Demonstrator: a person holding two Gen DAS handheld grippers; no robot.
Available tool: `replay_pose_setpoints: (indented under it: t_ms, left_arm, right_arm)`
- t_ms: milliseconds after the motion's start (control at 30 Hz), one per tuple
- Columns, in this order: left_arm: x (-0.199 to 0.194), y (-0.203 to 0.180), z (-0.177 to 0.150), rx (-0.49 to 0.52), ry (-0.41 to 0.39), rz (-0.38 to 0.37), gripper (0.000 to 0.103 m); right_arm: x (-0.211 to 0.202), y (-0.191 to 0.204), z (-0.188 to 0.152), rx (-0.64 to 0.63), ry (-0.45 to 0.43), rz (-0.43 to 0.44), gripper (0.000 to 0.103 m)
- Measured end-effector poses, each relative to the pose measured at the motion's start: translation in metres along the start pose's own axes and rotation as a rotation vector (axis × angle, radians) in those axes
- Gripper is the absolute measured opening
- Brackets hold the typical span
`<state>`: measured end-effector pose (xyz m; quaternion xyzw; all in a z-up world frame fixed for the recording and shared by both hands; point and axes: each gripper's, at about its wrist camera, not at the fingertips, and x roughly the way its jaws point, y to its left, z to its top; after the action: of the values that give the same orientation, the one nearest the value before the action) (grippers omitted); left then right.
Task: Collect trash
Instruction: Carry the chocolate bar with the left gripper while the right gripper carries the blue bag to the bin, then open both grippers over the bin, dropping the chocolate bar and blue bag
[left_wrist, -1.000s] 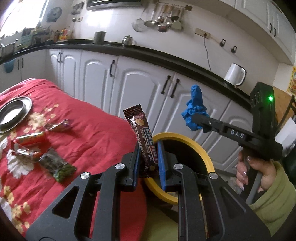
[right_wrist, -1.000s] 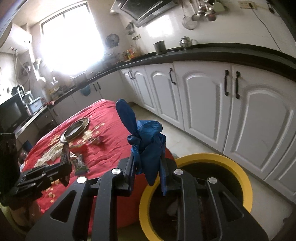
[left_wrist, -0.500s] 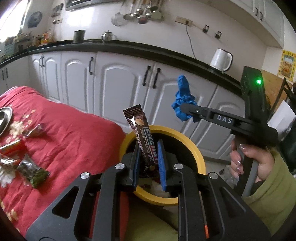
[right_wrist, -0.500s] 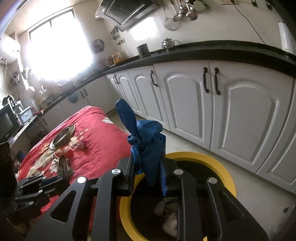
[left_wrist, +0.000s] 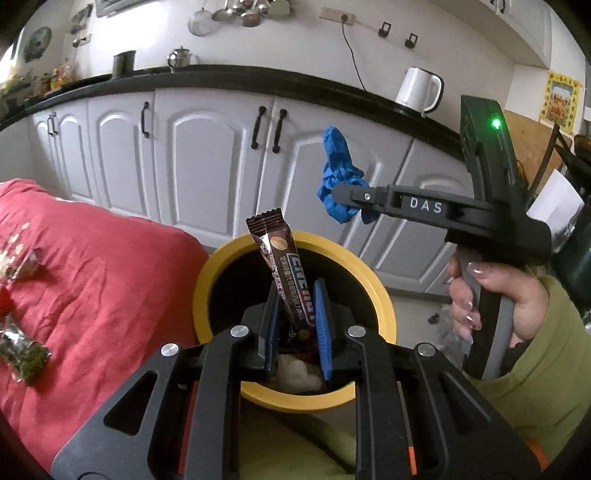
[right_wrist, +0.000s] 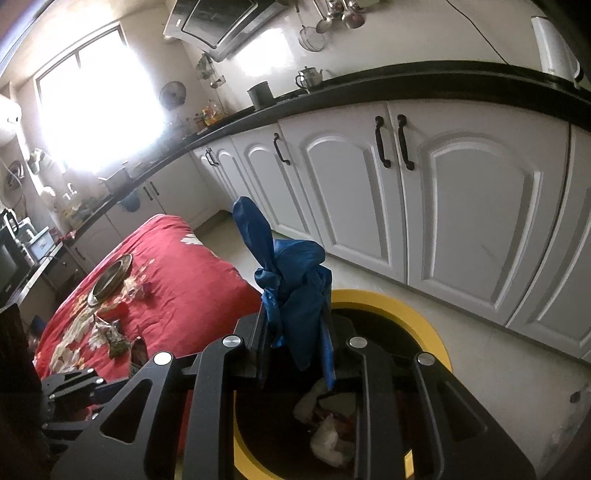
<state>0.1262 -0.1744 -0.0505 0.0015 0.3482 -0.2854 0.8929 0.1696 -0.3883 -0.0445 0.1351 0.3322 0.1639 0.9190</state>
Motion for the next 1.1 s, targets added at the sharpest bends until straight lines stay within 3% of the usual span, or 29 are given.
replay_pose_setpoints:
  t_ms: [433, 633, 700, 767, 1100]
  left_arm:
    - [0.035, -0.006, -0.002, 0.022, 0.059, -0.036, 0.012]
    - [0.046, -0.007, -0.002, 0.038, 0.069, -0.029, 0.015]
    - [0.049, -0.006, -0.002, 0.033, 0.072, -0.026, 0.023]
    - [0.050, -0.004, -0.002, 0.028, 0.072, -0.019, 0.039]
    - [0.044, 0.009, -0.005, -0.030, 0.057, 0.024, 0.079]
  right_arm:
    - [0.011, -0.017, -0.007, 0.044, 0.038, -0.004, 0.023]
    - [0.015, -0.025, -0.009, 0.067, 0.043, -0.009, 0.035]
    - [0.015, -0.027, -0.010, 0.072, 0.042, -0.013, 0.037]
    - [0.015, -0.028, -0.010, 0.077, 0.043, -0.014, 0.040]
    - [0.012, -0.030, -0.010, 0.094, 0.029, -0.028, 0.056]
